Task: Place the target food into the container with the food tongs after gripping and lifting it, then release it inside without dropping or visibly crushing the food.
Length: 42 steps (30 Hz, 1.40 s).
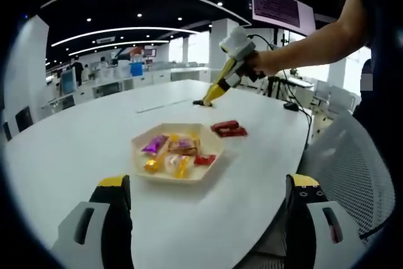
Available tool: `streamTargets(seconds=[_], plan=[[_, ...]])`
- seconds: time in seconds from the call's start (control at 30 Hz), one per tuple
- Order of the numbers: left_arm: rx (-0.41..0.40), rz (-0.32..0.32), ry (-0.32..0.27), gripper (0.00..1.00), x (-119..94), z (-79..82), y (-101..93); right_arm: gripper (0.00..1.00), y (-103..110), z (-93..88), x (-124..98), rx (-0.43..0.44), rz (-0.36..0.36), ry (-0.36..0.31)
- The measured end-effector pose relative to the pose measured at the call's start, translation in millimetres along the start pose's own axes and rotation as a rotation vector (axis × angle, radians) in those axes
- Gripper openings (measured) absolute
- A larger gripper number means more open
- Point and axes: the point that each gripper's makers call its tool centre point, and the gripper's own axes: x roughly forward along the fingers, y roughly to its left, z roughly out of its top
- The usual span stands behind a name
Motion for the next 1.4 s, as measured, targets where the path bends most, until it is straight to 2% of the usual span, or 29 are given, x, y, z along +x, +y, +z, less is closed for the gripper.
streamTargets(seconds=[0.43, 0.73, 1.0, 1.1, 1.13, 1.4], plan=[[0.007, 0.004, 0.007, 0.99, -0.2, -0.3, 0.3, 0.21, 58.7, 25.4, 9.9, -0.055, 0.073, -0.028], [0.006, 0.011, 0.002, 0.99, -0.9, -1.0, 3.1, 0.21, 91.6, 23.9, 23.7, -0.066, 0.115, -0.020], [0.028, -0.004, 0.021, 0.99, 1.2, -4.4, -0.5, 0.22, 98.6, 26.7, 24.3, -0.062, 0.119, -0.034], [0.028, 0.002, 0.022, 0.99, 0.4, -4.3, 0.8, 0.24, 107.3, 27.5, 26.2, -0.069, 0.163, -0.040], [0.027, 0.007, 0.020, 0.99, 0.1, -4.2, 1.8, 0.24, 106.1, 26.7, 28.2, -0.090, 0.147, -0.033], [0.022, 0.008, 0.028, 0.99, 0.5, -5.6, 1.5, 0.25, 104.2, 28.6, 25.1, -0.079, 0.142, -0.051]])
